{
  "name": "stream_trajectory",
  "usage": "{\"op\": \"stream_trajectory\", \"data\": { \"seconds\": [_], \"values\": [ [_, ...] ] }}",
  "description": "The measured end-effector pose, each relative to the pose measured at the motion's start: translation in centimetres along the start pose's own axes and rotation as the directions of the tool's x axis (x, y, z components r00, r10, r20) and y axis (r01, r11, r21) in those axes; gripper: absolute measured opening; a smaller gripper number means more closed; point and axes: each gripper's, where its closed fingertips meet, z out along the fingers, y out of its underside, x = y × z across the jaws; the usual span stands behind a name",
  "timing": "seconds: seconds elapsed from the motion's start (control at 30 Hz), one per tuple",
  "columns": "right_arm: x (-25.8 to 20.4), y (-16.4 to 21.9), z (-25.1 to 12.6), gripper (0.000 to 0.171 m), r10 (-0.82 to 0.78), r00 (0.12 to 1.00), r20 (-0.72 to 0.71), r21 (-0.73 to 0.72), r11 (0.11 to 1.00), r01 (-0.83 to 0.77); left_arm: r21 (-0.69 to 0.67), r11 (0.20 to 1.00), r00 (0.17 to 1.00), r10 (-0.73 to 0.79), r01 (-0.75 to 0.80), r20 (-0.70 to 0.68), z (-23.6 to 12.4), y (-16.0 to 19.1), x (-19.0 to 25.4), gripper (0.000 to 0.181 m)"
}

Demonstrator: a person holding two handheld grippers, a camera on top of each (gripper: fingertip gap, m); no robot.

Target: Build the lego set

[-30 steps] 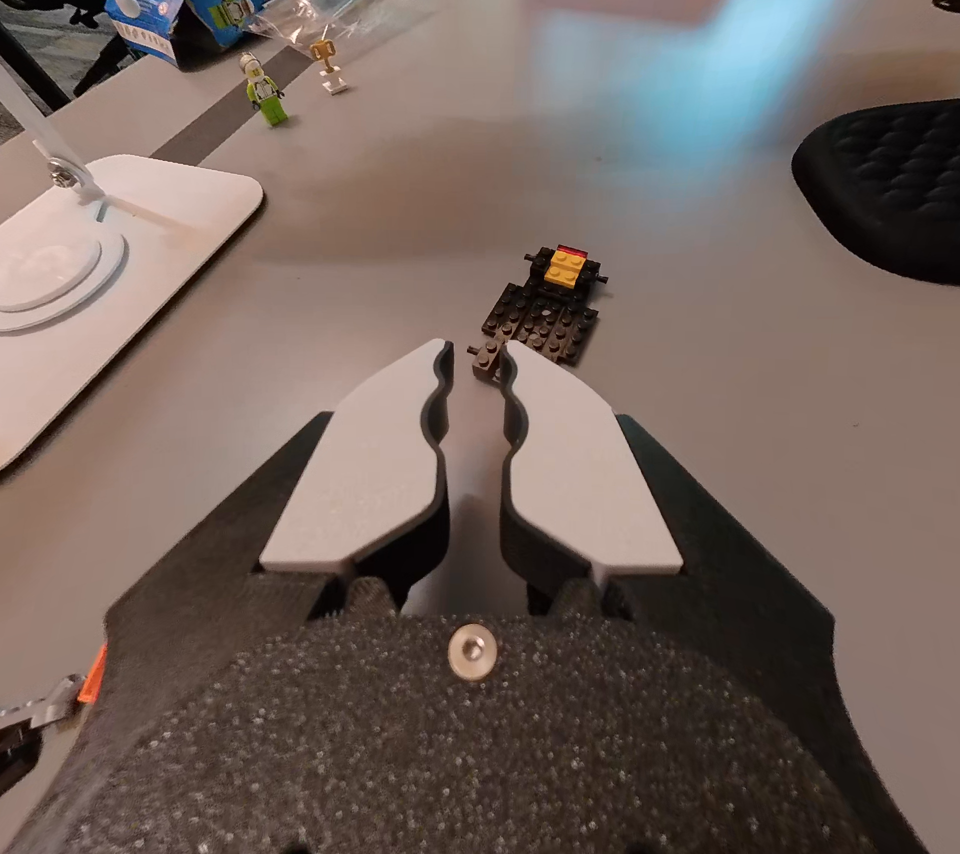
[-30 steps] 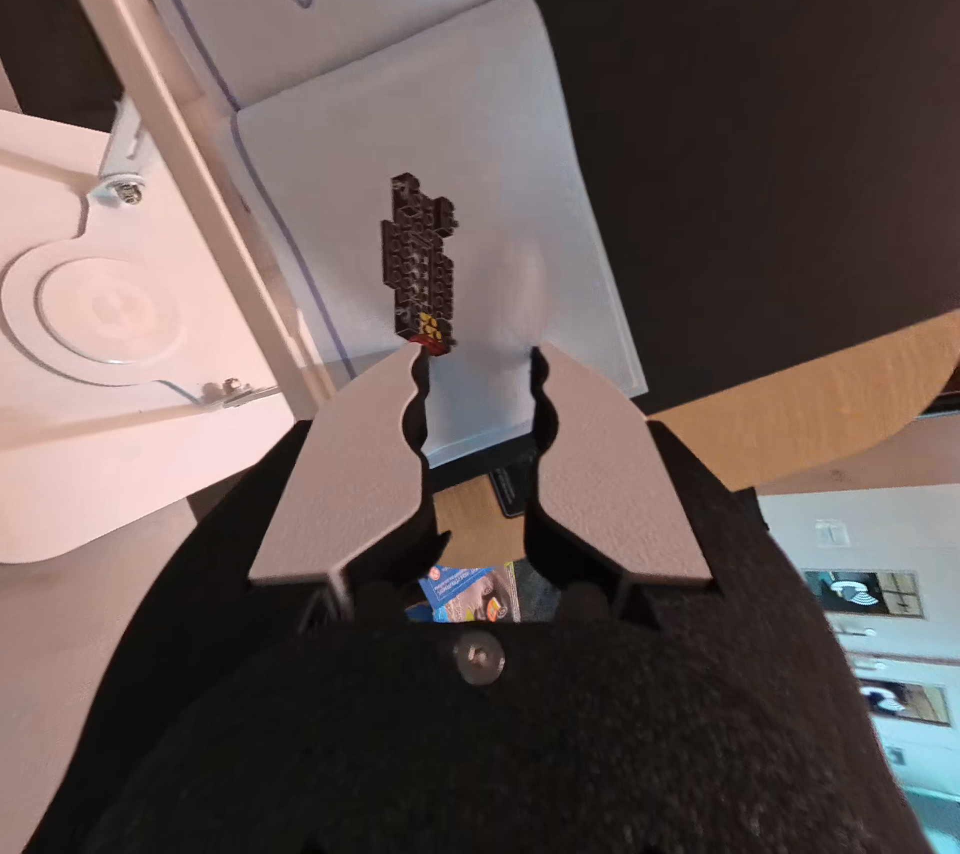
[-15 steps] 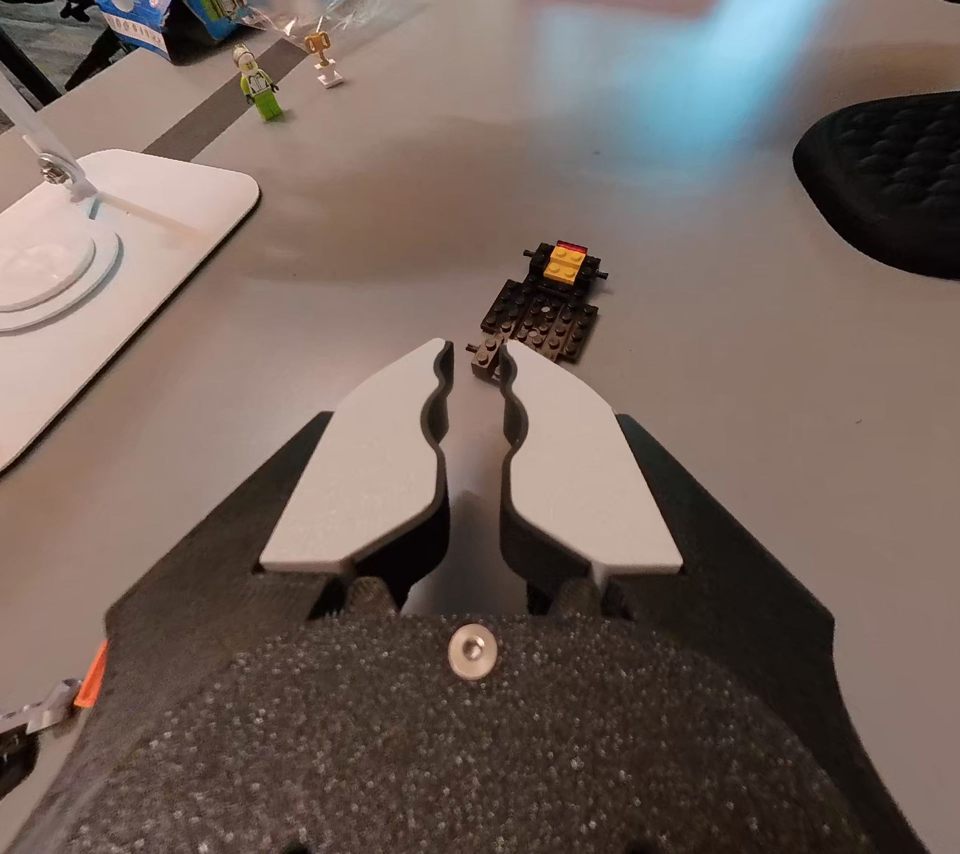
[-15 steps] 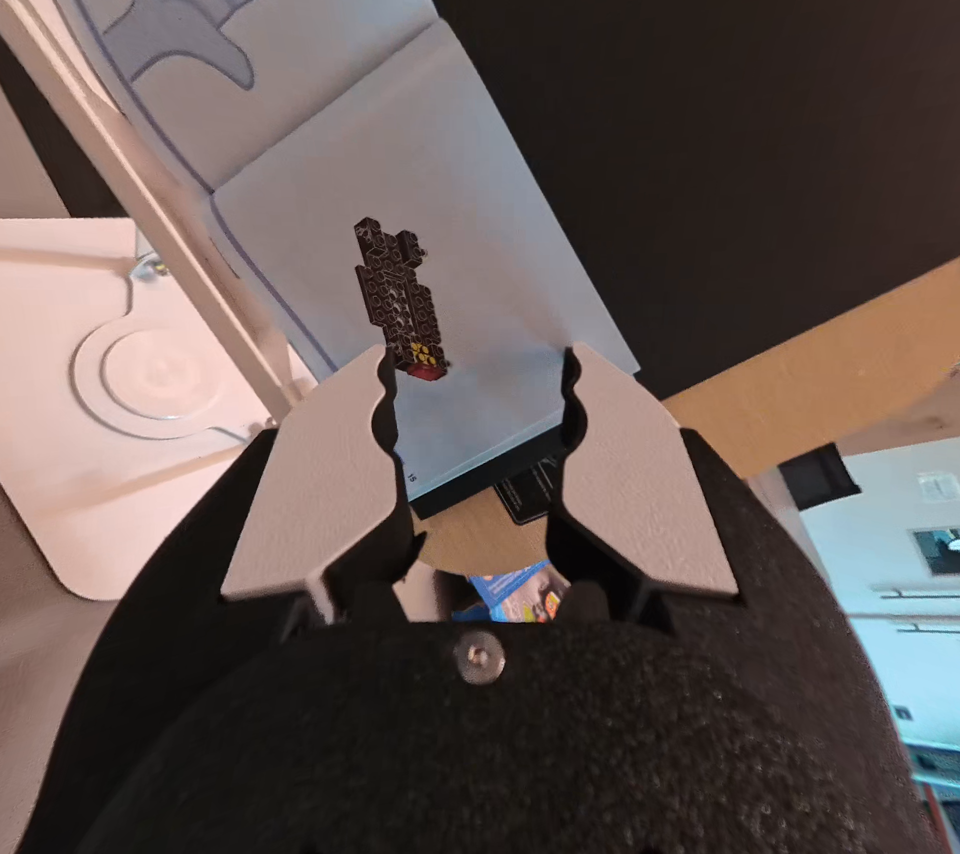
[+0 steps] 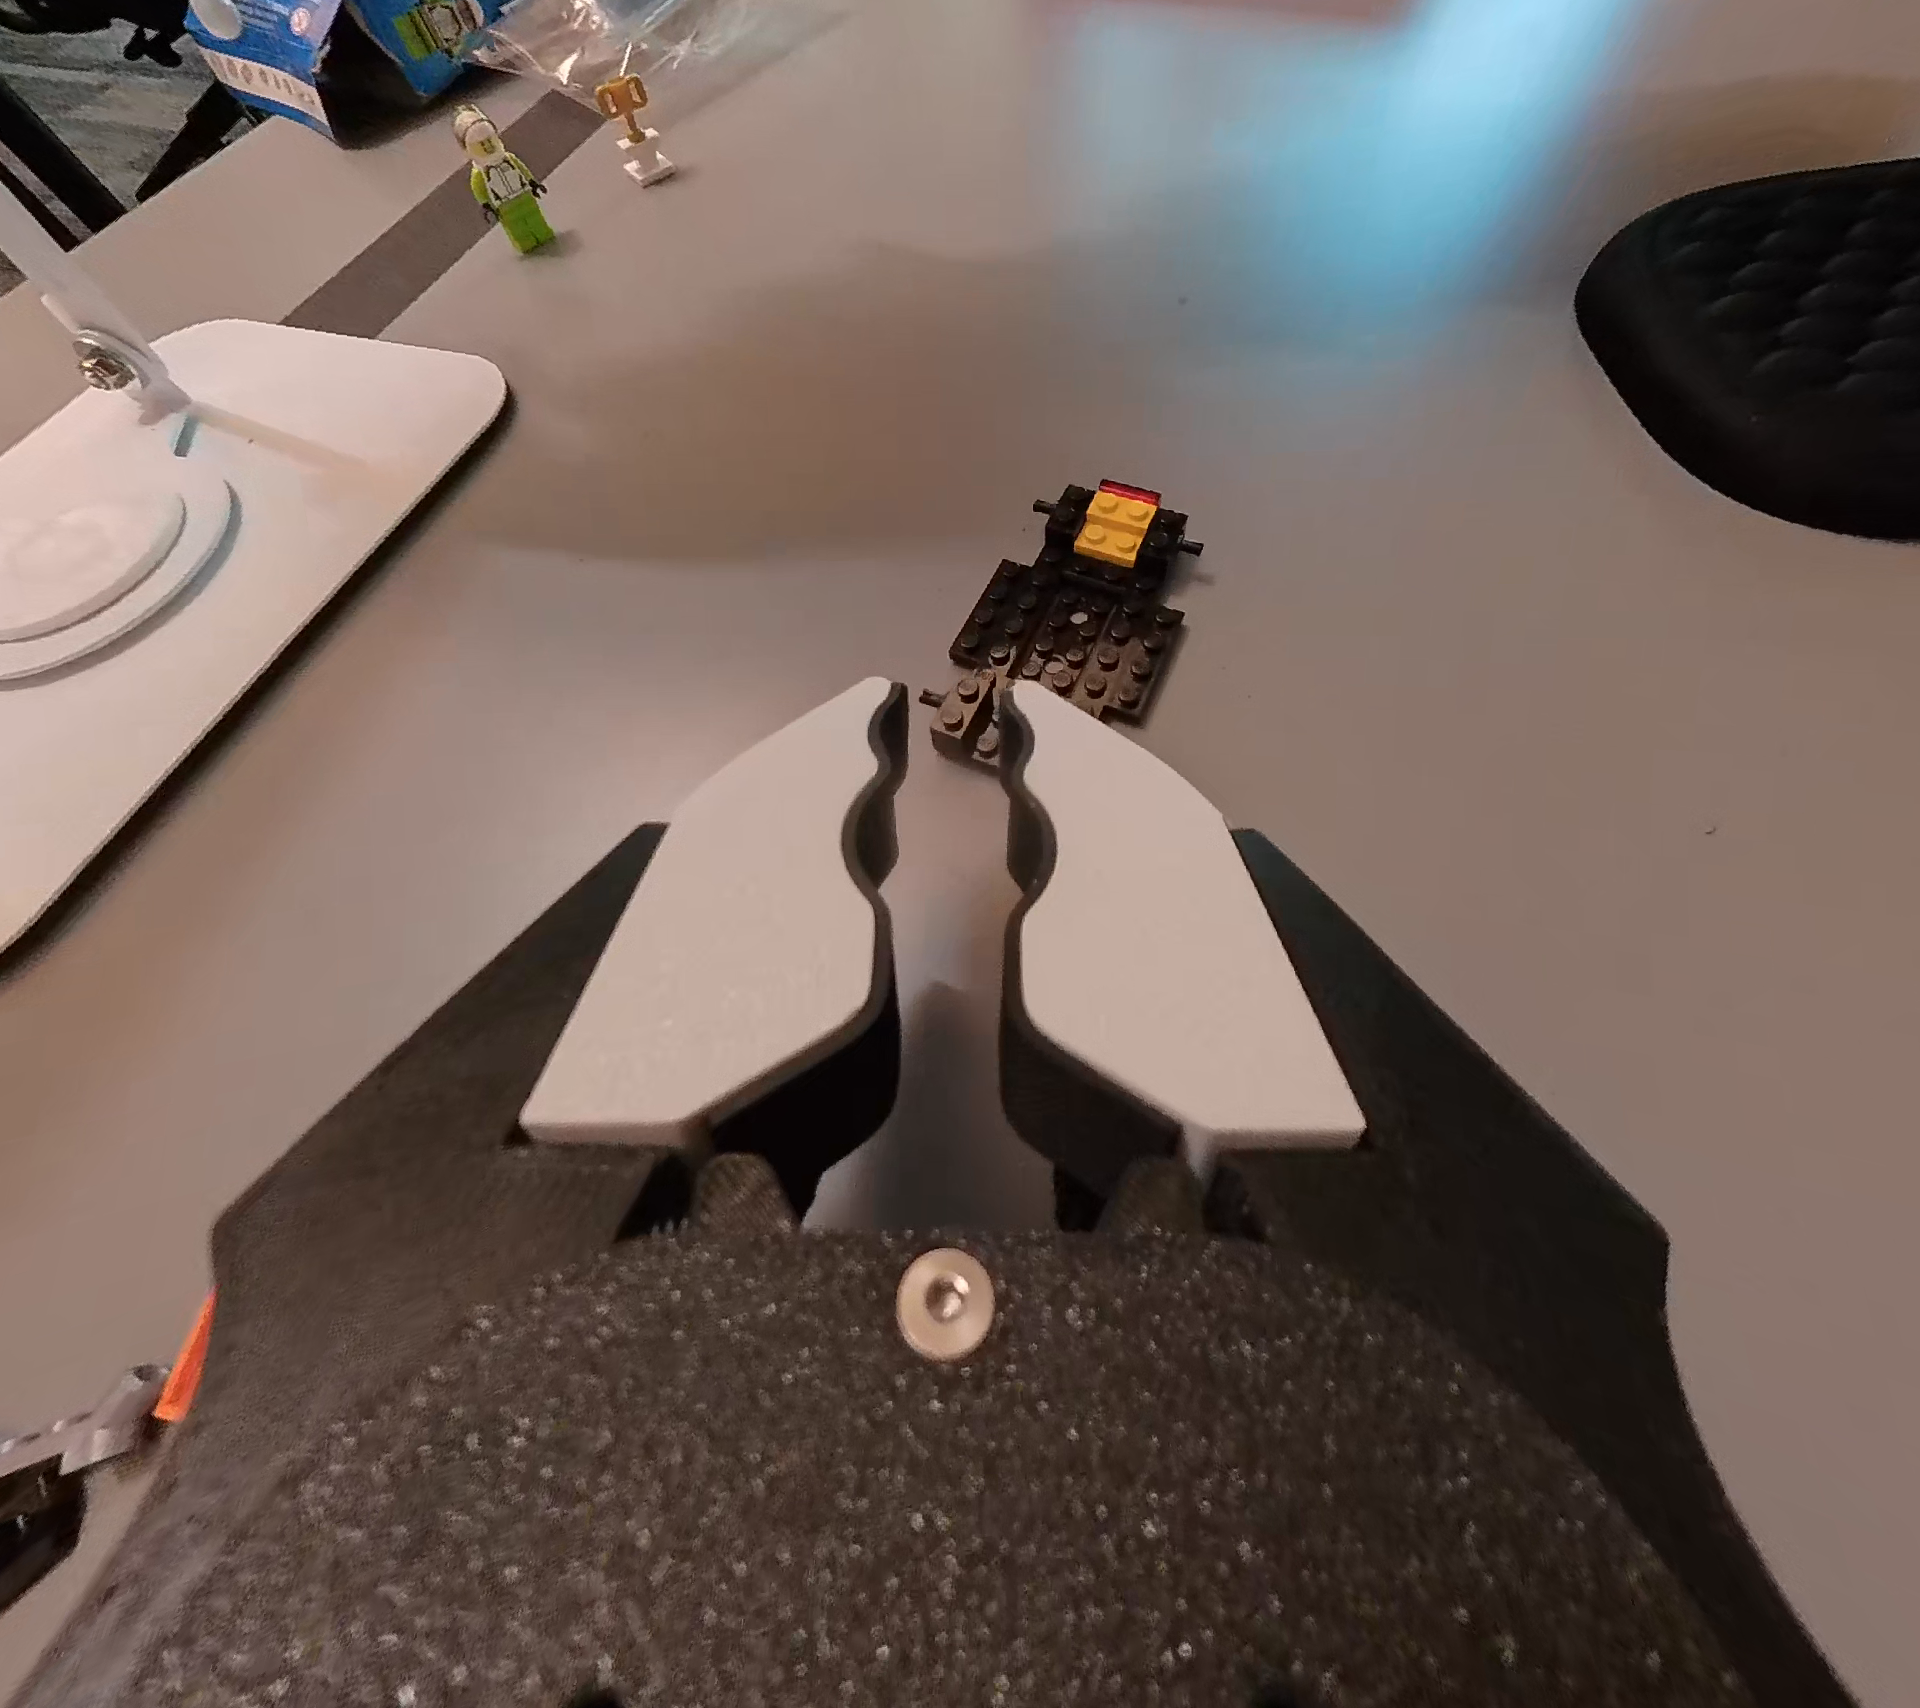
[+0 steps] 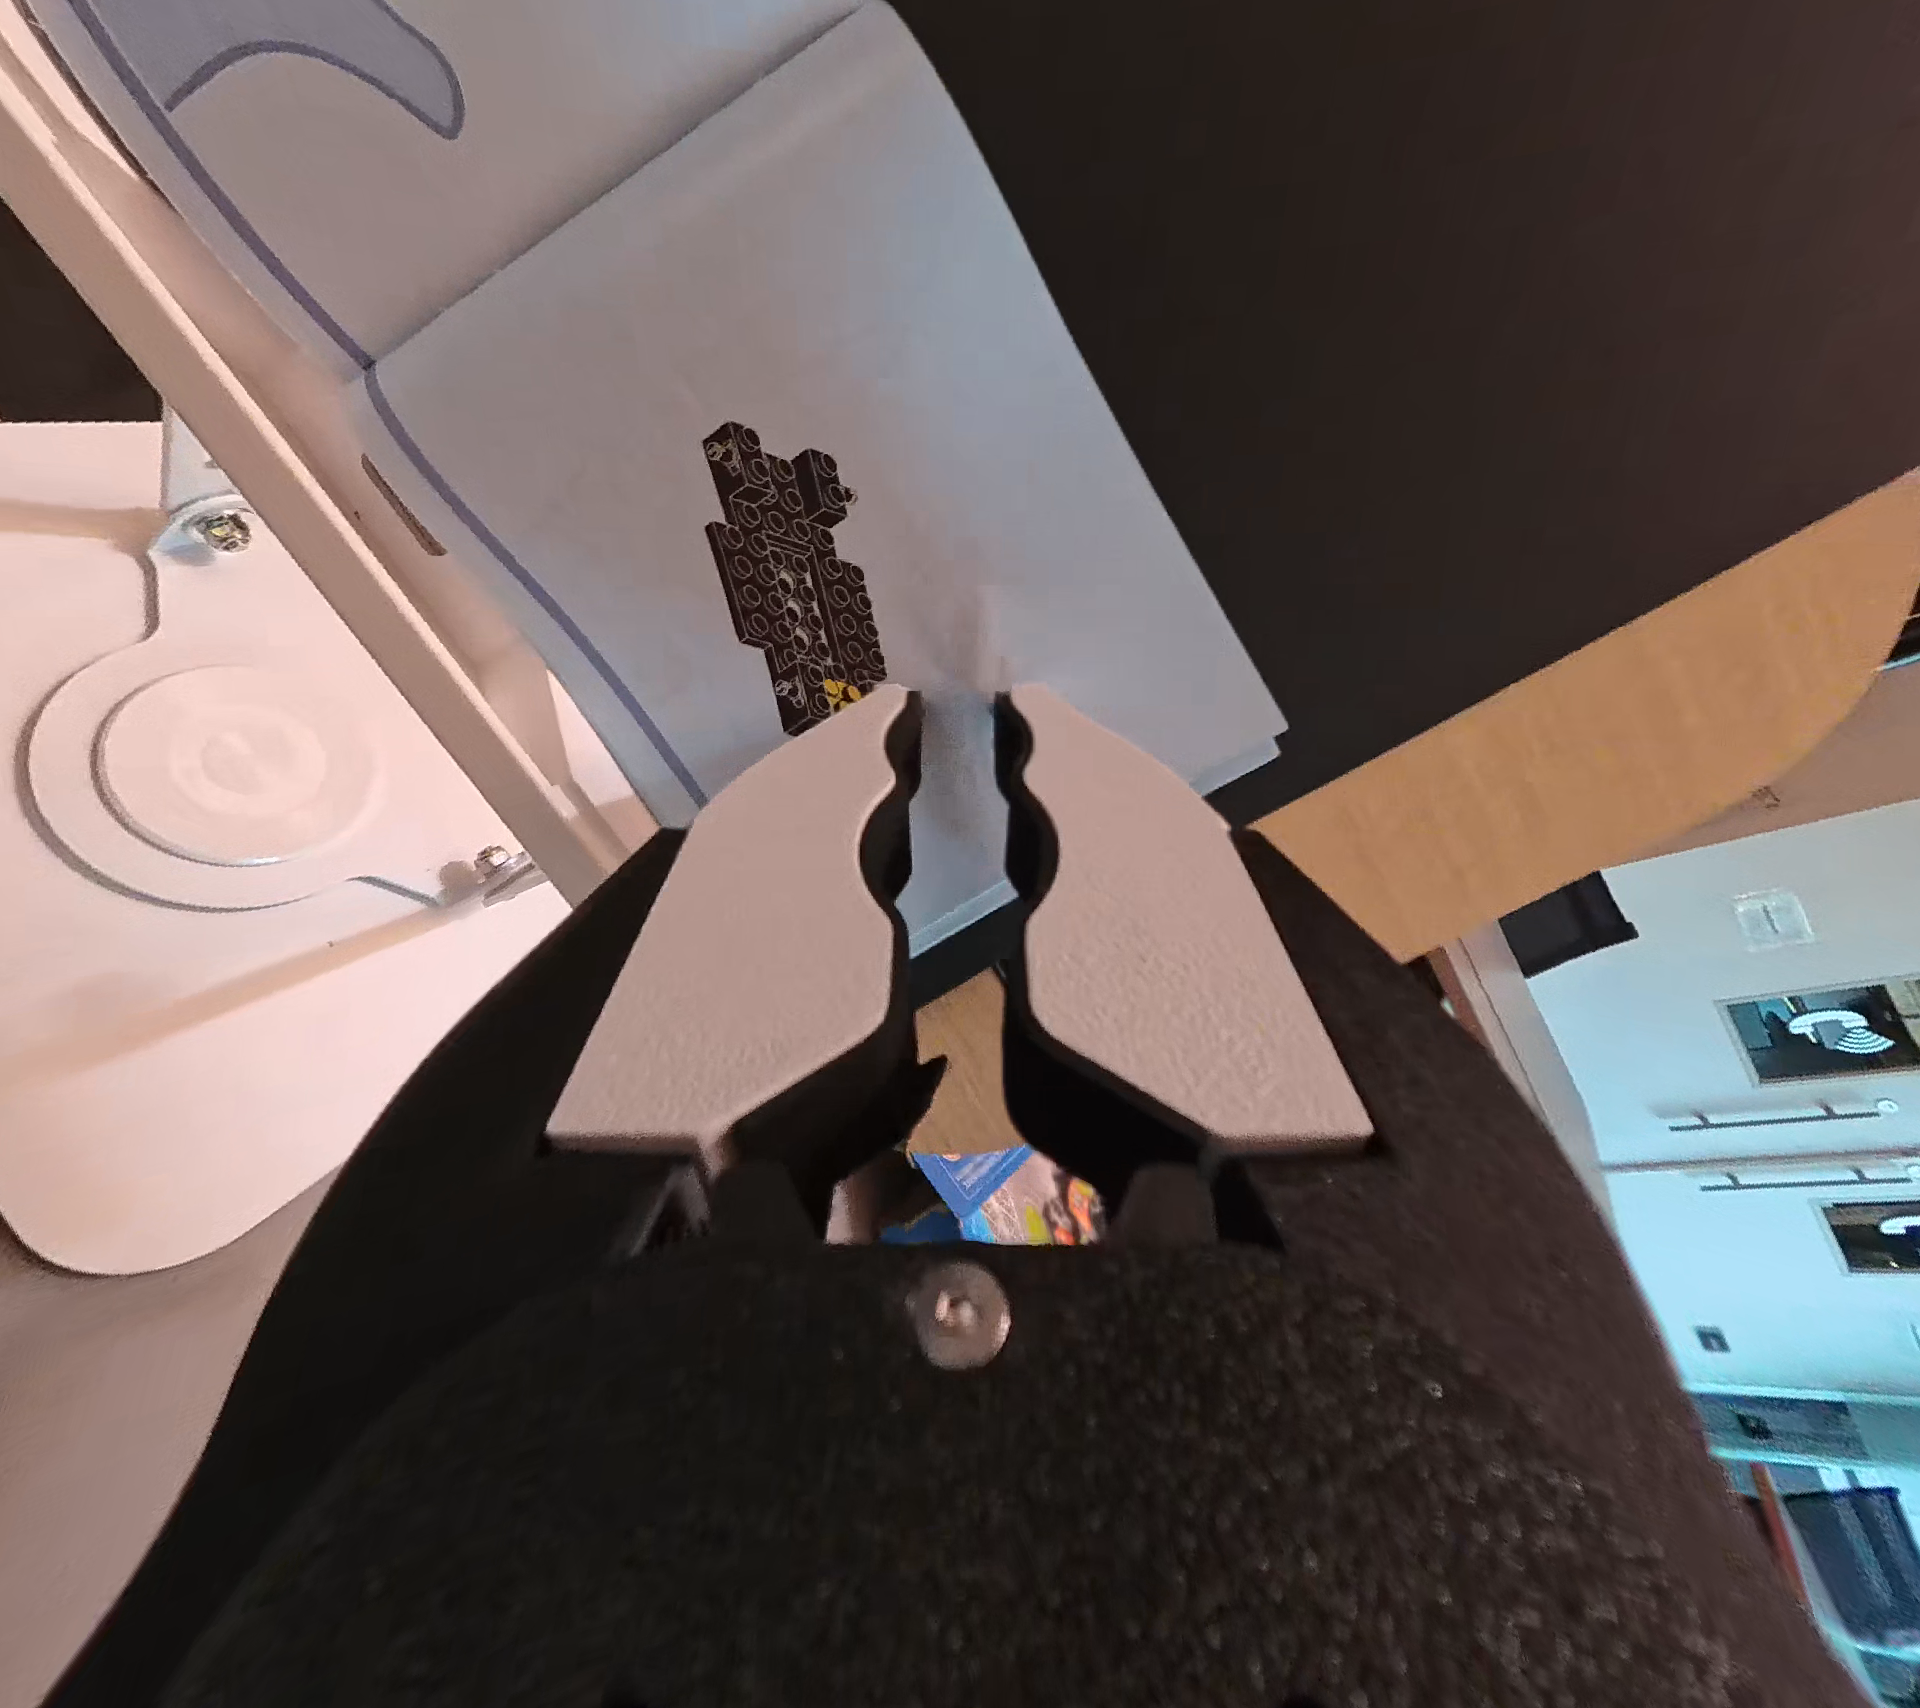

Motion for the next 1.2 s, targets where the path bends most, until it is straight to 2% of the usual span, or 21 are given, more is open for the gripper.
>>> {"op": "stream_trajectory", "data": {
  "seconds": [0.1, 0.37, 0.4, 0.5, 0.57, 0.63, 0.83, 0.9, 0.97, 1.2],
  "values": [
    [-0.2, 0.1, 0.2, 0.000, 0.006, 1.000, 0.003, -0.003, 1.000, -0.006, -0.002, 1.000, 1.000, 0.002, -0.002, -0.001, 0.0, 0.0, 0.0, 0.016],
    [0.4, -0.3, -0.6, 0.000, 0.033, 0.999, -0.010, 0.037, 0.999, -0.033, 0.001, 1.000, 1.000, -0.002, 0.002, -0.001, 0.0, 0.1, 0.0, 0.016],
    [0.9, -0.5, -0.9, 0.003, 0.041, 0.999, -0.020, 0.053, 0.998, -0.040, 0.001, 1.000, 1.000, -0.004, 0.004, -0.001, 0.0, 0.1, -0.1, 0.016],
    [2.2, -0.6, -1.2, 0.045, 0.061, 0.997, -0.039, 0.061, 0.996, -0.059, -0.003, 1.000, 1.000, -0.004, 0.004, -0.002, 0.1, 0.2, -0.1, 0.016],
    [2.6, -0.4, -1.0, 0.056, 0.054, 0.998, -0.035, 0.060, 0.997, -0.051, -0.006, 1.000, 1.000, -0.001, 0.001, -0.002, 0.1, 0.3, -0.1, 0.016],
    [2.5, 0.0, -0.6, 0.059, 0.043, 0.999, -0.013, 0.040, 0.998, -0.042, -0.004, 1.000, 1.000, 0.002, -0.002, -0.001, 0.1, 0.3, -0.1, 0.016],
    [2.8, 0.1, -0.2, 0.052, 0.033, 0.999, -0.021, 0.038, 0.999, -0.032, -0.004, 1.000, 1.000, -0.003, 0.003, -0.001, 0.0, 0.5, -0.2, 0.016],
    [2.6, 0.2, -0.3, 0.038, 0.023, 1.000, -0.021, 0.038, 0.999, -0.022, -0.005, 1.000, 1.000, -0.002, 0.002, -0.001, 0.1, 0.6, -0.2, 0.016],
    [2.4, 0.2, -0.3, 0.033, 0.012, 0.999, -0.029, 0.043, 0.999, -0.011, -0.004, 1.000, 1.000, -0.001, 0.001, -0.001, 0.0, 0.6, -0.2, 0.016],
    [2.7, -0.2, -1.1, 0.026, -0.013, 0.995, -0.103, 0.077, 0.997, 0.021, -0.005, 1.000, 1.000, -0.005, 0.005, -0.001, 0.0, 0.8, -0.3, 0.016]
  ]
}}
